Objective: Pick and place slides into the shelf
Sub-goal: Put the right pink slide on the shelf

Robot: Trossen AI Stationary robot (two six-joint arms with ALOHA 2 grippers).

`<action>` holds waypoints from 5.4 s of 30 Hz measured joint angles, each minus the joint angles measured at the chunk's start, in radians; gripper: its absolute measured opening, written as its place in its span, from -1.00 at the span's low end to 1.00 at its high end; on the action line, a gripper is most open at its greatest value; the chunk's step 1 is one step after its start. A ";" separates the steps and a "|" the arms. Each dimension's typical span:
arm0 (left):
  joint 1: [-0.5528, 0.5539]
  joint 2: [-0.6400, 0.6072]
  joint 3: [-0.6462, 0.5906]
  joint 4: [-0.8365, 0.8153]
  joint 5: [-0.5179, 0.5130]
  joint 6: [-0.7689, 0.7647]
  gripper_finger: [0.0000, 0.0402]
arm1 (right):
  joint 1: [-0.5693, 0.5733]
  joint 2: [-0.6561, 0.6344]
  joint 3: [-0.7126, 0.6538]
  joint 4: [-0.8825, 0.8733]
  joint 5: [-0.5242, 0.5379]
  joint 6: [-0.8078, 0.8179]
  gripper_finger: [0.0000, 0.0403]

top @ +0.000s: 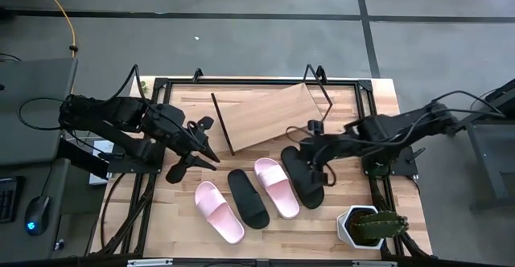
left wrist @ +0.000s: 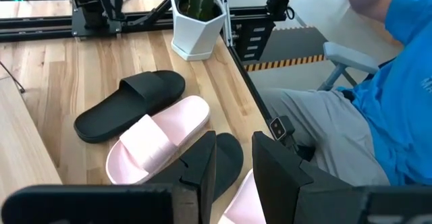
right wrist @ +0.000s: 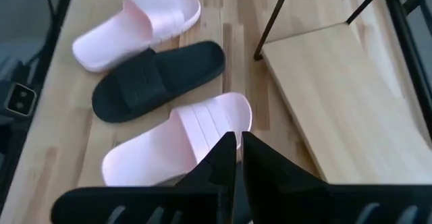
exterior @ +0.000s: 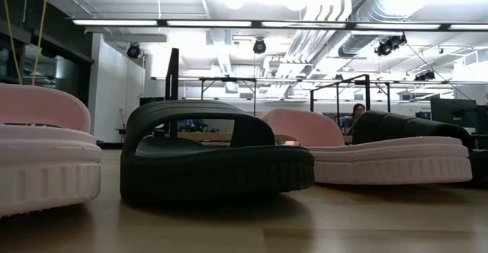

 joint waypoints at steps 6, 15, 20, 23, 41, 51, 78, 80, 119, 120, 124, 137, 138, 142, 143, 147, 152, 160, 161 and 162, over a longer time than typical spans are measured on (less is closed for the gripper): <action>0.000 0.000 0.000 0.000 0.000 0.000 -0.59 | 0.044 0.072 0.000 -0.001 0.103 0.014 -0.93; 0.000 0.000 0.000 0.000 0.000 -0.001 -0.59 | 0.160 0.113 0.000 -0.008 0.342 0.092 -0.93; 0.000 0.000 0.000 0.000 0.000 -0.001 -0.59 | 0.218 0.117 0.000 -0.047 0.462 0.146 -0.93; 0.000 0.000 0.000 0.000 0.000 -0.001 -0.59 | 0.246 0.117 0.000 -0.077 0.520 0.183 -0.93; 0.000 -0.001 0.000 -0.004 0.000 -0.008 -0.59 | 0.284 0.428 0.000 -0.127 0.697 0.293 -0.93; 0.000 -0.001 0.000 -0.008 0.000 -0.007 -0.59 | 0.323 0.509 0.000 -0.079 0.743 0.330 -0.93; 0.000 -0.001 0.000 -0.007 0.000 -0.007 -0.59 | 0.374 0.659 0.000 0.013 0.842 0.421 -0.93; 0.000 -0.001 0.000 -0.007 0.000 -0.007 -0.59 | 0.374 0.659 0.000 0.014 0.842 0.431 -0.93; 0.000 -0.001 0.000 -0.007 0.000 -0.007 -0.59 | 0.237 0.659 0.000 0.143 0.303 0.300 -0.93; 0.000 -0.001 0.000 -0.007 0.000 -0.007 -0.59 | 0.240 0.659 0.000 0.147 0.310 0.290 -0.93; 0.000 -0.001 0.000 -0.007 0.000 -0.007 -0.59 | 0.244 0.659 0.000 0.157 0.318 0.264 -0.92; 0.000 0.002 0.000 -0.008 0.000 -0.007 -0.59 | 0.243 0.659 0.000 0.157 0.337 0.154 -0.42; 0.000 0.002 0.000 -0.008 0.000 -0.007 -0.59 | 0.243 0.659 0.000 0.157 0.337 0.138 -0.38; 0.000 0.002 0.000 -0.008 0.000 -0.007 -0.59 | 0.243 0.659 0.000 0.157 0.367 0.134 -0.21; 0.000 0.002 0.000 -0.008 0.000 -0.007 -0.59 | 0.243 0.659 0.000 0.157 0.386 0.135 -0.18; 0.000 0.002 0.000 -0.008 0.000 -0.007 -0.59 | 0.243 0.659 0.000 0.157 0.426 0.116 -0.10; 0.000 0.002 0.000 -0.008 0.000 -0.007 -0.59 | 0.234 0.659 0.000 0.157 0.462 0.108 -0.09; 0.000 0.002 0.000 0.004 0.000 -0.007 -0.59 | 0.192 0.669 0.000 0.152 0.466 0.089 -0.09; 0.000 0.002 0.000 0.016 0.000 -0.007 -0.59 | 0.187 0.673 0.000 0.158 0.462 0.089 -0.09; 0.000 0.002 0.000 0.026 0.000 -0.007 -0.59 | 0.184 0.675 0.000 0.158 0.456 0.089 -0.09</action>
